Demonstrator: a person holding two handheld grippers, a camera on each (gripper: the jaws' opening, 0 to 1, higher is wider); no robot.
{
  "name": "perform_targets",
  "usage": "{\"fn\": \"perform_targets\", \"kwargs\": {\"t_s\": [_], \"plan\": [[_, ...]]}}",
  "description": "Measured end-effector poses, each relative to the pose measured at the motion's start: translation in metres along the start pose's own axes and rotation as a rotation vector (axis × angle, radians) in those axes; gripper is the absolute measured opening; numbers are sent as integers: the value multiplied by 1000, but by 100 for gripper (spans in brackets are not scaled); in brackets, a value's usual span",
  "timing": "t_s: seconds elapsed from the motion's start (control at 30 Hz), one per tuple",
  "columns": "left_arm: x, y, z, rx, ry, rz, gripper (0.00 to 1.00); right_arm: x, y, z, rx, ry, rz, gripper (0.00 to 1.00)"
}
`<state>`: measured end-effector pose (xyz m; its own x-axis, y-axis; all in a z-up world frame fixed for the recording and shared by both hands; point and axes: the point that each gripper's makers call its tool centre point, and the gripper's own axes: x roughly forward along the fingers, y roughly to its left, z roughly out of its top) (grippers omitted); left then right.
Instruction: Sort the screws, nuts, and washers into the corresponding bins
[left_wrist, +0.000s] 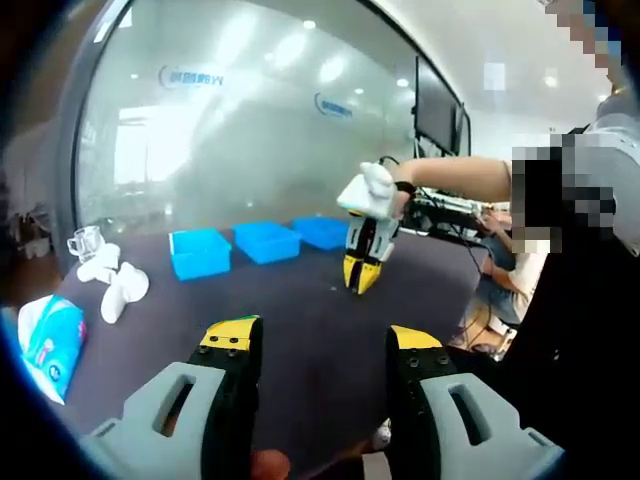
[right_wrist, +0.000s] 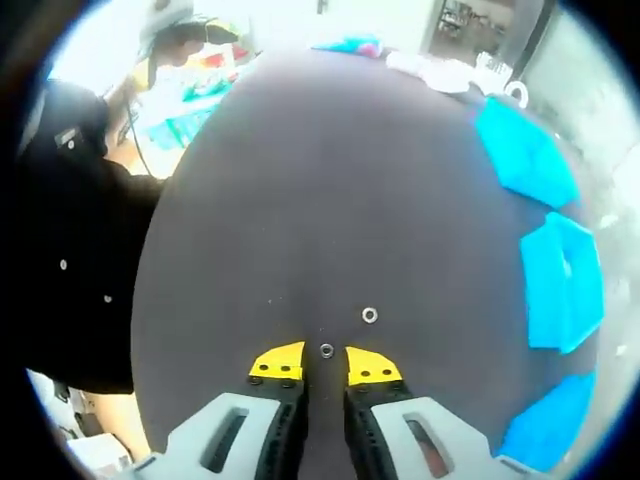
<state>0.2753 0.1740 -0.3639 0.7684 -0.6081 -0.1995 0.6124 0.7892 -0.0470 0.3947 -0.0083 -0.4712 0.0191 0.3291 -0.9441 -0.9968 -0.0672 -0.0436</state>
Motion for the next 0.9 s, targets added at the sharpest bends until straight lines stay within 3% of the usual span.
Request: {"fn": "perform_targets", "kwargs": {"t_s": [0.3, 0.57, 0.7, 0.9], "plan": [[-1, -1, 1, 4, 1, 7, 48, 2, 5, 0, -7, 10, 4, 1], [0, -3, 6, 11, -9, 7, 48, -1, 2, -1, -19, 2, -22, 1], [0, -3, 8, 13, -11, 8, 48, -7, 8, 0, 8, -41, -26, 1], [0, -3, 13, 14, -28, 21, 48, -24, 12, 9, 77, -186, -63, 1]]}}
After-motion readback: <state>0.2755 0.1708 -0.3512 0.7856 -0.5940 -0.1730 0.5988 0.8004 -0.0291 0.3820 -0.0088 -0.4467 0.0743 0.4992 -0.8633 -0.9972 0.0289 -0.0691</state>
